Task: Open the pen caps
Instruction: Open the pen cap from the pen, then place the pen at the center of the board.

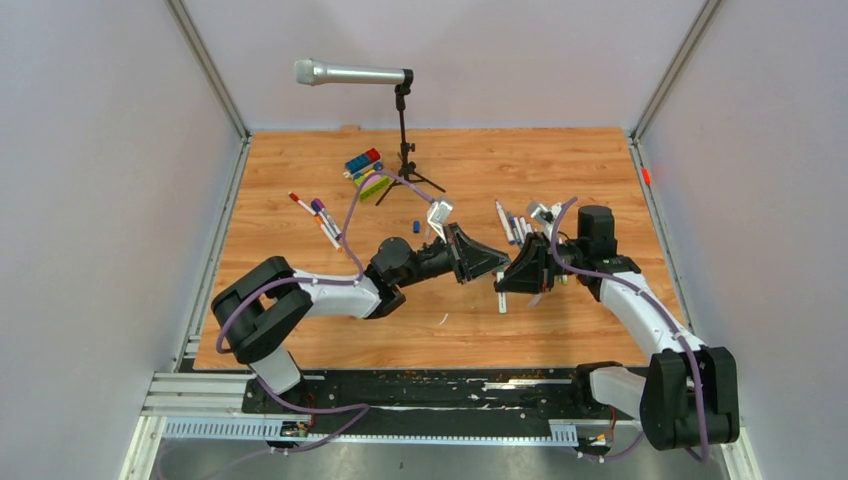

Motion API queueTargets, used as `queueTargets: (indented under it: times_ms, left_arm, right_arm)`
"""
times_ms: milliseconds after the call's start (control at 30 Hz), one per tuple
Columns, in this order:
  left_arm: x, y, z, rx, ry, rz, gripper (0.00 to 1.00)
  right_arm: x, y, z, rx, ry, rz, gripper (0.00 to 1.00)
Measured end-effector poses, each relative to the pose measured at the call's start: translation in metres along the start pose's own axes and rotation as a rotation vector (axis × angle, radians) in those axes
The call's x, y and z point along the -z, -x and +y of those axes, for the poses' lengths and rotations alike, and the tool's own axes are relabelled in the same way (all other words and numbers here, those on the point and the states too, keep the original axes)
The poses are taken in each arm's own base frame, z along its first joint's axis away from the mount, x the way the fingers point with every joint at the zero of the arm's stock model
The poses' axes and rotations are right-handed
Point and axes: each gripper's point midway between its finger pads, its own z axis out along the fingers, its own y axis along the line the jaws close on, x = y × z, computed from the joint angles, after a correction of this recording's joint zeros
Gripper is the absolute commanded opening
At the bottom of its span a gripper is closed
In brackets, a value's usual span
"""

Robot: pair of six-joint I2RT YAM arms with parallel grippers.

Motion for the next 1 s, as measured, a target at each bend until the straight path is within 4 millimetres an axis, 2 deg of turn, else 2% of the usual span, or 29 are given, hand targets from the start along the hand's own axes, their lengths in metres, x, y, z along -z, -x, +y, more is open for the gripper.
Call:
queueTargets:
  times_ms: [133,267,300,333,367,400,467,500,567,667,733,900,1000]
  left_arm:
    - [0.004,0.010,0.010,-0.009,0.026,-0.002,0.00]
    - [0.017,0.020,0.019,-0.012,0.069,0.051,0.00]
    - [0.018,0.028,0.021,-0.020,0.085,0.045,0.00]
    - [0.016,0.054,0.024,-0.063,0.113,-0.018,0.00]
    - [0.014,0.089,0.026,-0.113,0.139,-0.096,0.00]
    - [0.017,0.139,0.022,-0.186,0.164,-0.213,0.00]
    - [0.033,0.205,0.003,-0.292,0.187,-0.377,0.00]
    - [0.047,0.231,-0.012,-0.339,0.192,-0.454,0.00]
    - [0.073,0.258,-0.048,-0.408,0.178,-0.556,0.00]
    - [0.104,0.260,-0.072,-0.444,0.184,-0.609,0.00]
    - [0.123,0.252,-0.065,-0.435,0.244,-0.607,0.00]
    - [0.166,0.208,-0.002,-0.328,0.536,-0.496,0.00]
    - [0.195,0.170,0.036,-0.240,0.730,-0.382,0.00]
  right_arm:
    - [-0.004,-0.001,-0.003,-0.011,0.011,0.012,0.00]
    - [-0.022,-0.002,-0.012,0.039,0.003,0.053,0.00]
    - [-0.027,0.000,-0.012,0.059,0.008,0.063,0.00]
    - [-0.032,-0.006,-0.007,0.040,0.040,0.080,0.00]
    - [-0.038,-0.015,-0.001,0.012,0.078,0.102,0.00]
    - [-0.042,-0.022,0.003,-0.014,0.105,0.120,0.00]
    - [-0.048,-0.032,0.009,-0.059,0.146,0.149,0.00]
    - [-0.048,-0.035,0.010,-0.073,0.151,0.153,0.00]
    - [-0.047,-0.038,0.010,-0.084,0.149,0.156,0.00]
    - [-0.047,-0.041,0.007,-0.081,0.126,0.162,0.00]
    - [-0.047,-0.042,0.002,-0.074,0.095,0.169,0.00]
    - [-0.047,-0.039,-0.020,-0.031,-0.045,0.200,0.00]
    - [-0.049,-0.034,-0.038,-0.012,-0.146,0.231,0.00]
